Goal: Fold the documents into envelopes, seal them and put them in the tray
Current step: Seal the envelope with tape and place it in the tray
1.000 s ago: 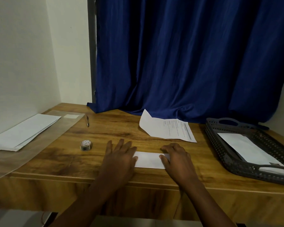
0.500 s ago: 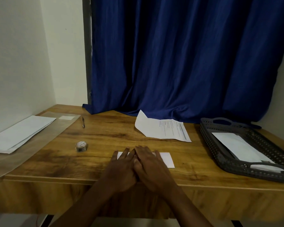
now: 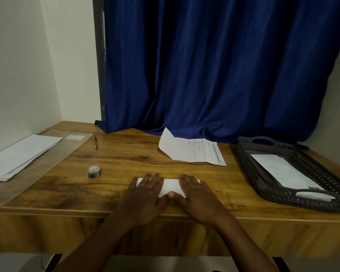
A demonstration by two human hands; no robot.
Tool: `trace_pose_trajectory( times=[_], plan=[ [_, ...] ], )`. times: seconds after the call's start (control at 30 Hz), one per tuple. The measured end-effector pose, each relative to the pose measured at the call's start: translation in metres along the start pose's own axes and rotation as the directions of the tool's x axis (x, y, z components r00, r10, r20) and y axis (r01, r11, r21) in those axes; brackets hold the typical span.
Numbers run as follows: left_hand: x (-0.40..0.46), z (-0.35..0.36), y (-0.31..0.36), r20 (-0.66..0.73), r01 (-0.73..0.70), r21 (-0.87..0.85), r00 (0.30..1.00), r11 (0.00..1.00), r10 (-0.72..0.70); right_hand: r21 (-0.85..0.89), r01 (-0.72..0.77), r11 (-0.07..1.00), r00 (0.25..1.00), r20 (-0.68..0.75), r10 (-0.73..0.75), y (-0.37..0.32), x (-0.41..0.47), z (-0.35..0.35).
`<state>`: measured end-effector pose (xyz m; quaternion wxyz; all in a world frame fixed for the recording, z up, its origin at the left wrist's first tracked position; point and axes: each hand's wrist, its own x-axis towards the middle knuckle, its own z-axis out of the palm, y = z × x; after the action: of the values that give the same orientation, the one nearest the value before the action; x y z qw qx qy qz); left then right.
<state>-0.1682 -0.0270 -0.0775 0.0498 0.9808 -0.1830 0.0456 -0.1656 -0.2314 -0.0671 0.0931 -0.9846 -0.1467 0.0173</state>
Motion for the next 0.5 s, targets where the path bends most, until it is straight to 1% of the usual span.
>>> trace_pose_trajectory(
  times=[0.13,0.27,0.33,0.4,0.47,0.5],
  plan=[
    [-0.014,-0.001,-0.005,0.013,-0.037,0.003,0.999,0.999,0.037,0.001,0.058,0.998,0.998,-0.008,-0.058,-0.002,-0.014,-0.002],
    [-0.042,-0.003,-0.015,0.006,-0.103,0.019,0.995,0.995,0.102,-0.13,0.146,0.981,0.988,-0.031,-0.151,-0.001,-0.042,-0.001],
    [-0.057,-0.006,-0.024,0.004,-0.163,-0.02,0.987,0.986,0.163,-0.186,0.175,0.967,0.976,-0.097,-0.195,0.001,-0.056,0.007],
    [-0.071,-0.003,-0.036,-0.068,-0.214,-0.127,0.976,0.969,0.207,-0.248,0.18,0.952,0.944,-0.228,-0.238,0.002,-0.066,0.013],
    [-0.082,-0.001,-0.045,-0.237,-0.272,-0.319,0.95,0.908,0.201,-0.285,0.151,0.947,0.924,-0.3,-0.238,-0.003,-0.071,0.01],
    [-0.086,-0.003,-0.048,-0.305,-0.301,-0.403,0.935,0.864,0.183,-0.3,0.141,0.943,0.923,-0.305,-0.235,-0.009,-0.072,0.005]
  ],
)
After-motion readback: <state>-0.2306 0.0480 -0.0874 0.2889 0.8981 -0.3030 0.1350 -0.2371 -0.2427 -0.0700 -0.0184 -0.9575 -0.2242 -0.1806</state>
